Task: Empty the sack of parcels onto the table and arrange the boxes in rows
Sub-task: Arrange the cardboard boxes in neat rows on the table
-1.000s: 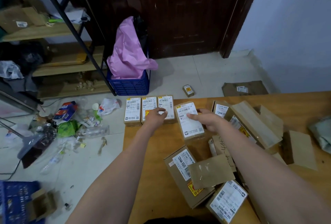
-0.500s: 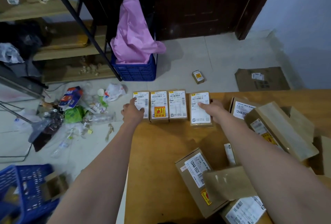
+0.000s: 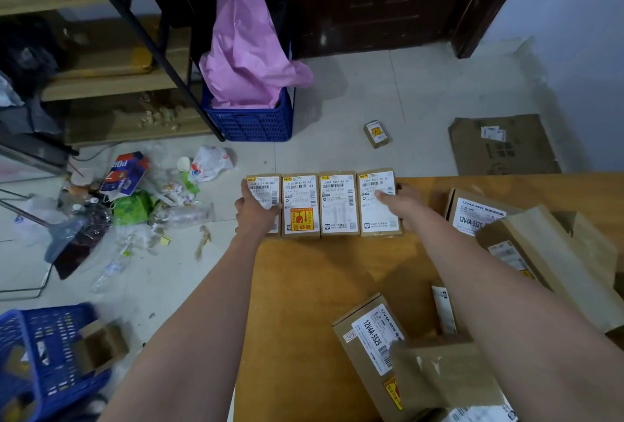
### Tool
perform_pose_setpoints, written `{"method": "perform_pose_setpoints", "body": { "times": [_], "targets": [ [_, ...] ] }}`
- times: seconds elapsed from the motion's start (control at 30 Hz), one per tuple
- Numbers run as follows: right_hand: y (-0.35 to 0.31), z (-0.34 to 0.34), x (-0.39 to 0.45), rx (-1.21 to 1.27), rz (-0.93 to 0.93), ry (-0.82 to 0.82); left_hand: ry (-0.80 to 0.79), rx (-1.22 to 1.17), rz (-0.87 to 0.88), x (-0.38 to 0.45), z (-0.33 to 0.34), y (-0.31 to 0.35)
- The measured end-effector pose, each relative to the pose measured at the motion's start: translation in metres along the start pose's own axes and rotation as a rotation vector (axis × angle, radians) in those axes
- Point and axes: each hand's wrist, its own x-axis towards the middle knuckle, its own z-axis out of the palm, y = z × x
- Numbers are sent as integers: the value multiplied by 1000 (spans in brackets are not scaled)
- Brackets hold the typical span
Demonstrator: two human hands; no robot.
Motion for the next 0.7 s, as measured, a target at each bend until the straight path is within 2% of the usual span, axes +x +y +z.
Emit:
{"method": "perform_pose_setpoints", "body": {
  "times": [0.7],
  "targets": [
    [8, 5, 8, -88, 22, 48, 0, 14, 13, 7, 4, -3]
  ]
}}
